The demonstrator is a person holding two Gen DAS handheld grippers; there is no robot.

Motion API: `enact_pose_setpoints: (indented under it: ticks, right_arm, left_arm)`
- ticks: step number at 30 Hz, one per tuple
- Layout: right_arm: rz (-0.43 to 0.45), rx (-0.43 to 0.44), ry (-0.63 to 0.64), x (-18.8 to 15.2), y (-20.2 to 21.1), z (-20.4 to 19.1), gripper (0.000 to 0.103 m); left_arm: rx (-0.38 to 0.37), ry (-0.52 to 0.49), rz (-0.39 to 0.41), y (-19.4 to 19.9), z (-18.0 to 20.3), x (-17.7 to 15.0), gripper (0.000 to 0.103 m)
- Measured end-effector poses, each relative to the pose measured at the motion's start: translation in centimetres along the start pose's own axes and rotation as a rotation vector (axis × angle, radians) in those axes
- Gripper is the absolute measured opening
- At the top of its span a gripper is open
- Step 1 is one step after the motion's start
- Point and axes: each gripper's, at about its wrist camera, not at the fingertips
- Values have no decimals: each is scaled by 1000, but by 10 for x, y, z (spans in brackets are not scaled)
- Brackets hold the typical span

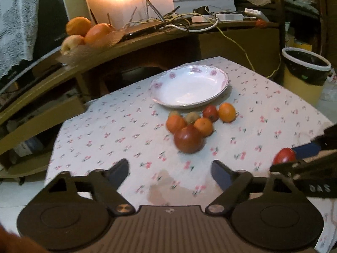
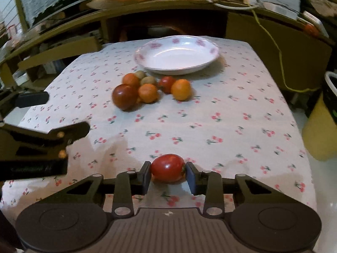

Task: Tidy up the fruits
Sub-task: 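Grasp the red tomato with the right tool while the left tool grasps the large dark red tomato, then carry both held tomatoes up toward the white floral plate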

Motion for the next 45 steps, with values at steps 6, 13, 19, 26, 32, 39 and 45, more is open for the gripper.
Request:
enact_pose_setpoints:
  ticks: [6,13,19,26,32,39,45]
  right_arm:
    - [21,-7,-10,11,15,12,36]
    - [23,4,-33,17,6,24,36]
    - [5,5,-42,16,-8,28,37]
    - [25,7,-27,14,-7,31,37]
    - [39,3,-21,10,-3,34,37]
    - [42,17,-31,9,-1,37,37]
    - [50,1,48,3,-2,27,38]
  left_arm:
    - [-23,-3,-39,-28,15,17,64]
    - [-30,-36,-20,-54,27,25,64]
    - [-77,-1,-54,-70,21,17,47]
    - [-78,-4,-50,-70,23,18,46]
    - [-109,-1,-54,-66,19,16,45]
    - [-153,-24,-68,-32,10,0,45]
    - [-143,-81,-84,-16,12,-23,46]
Point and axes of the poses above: each gripper's, at about its wrist camera, not at the fingertips, and y roughly against the way its jaws point, z to its right, x to its top, and after that the axes turned 9 degrees about x, right-handed
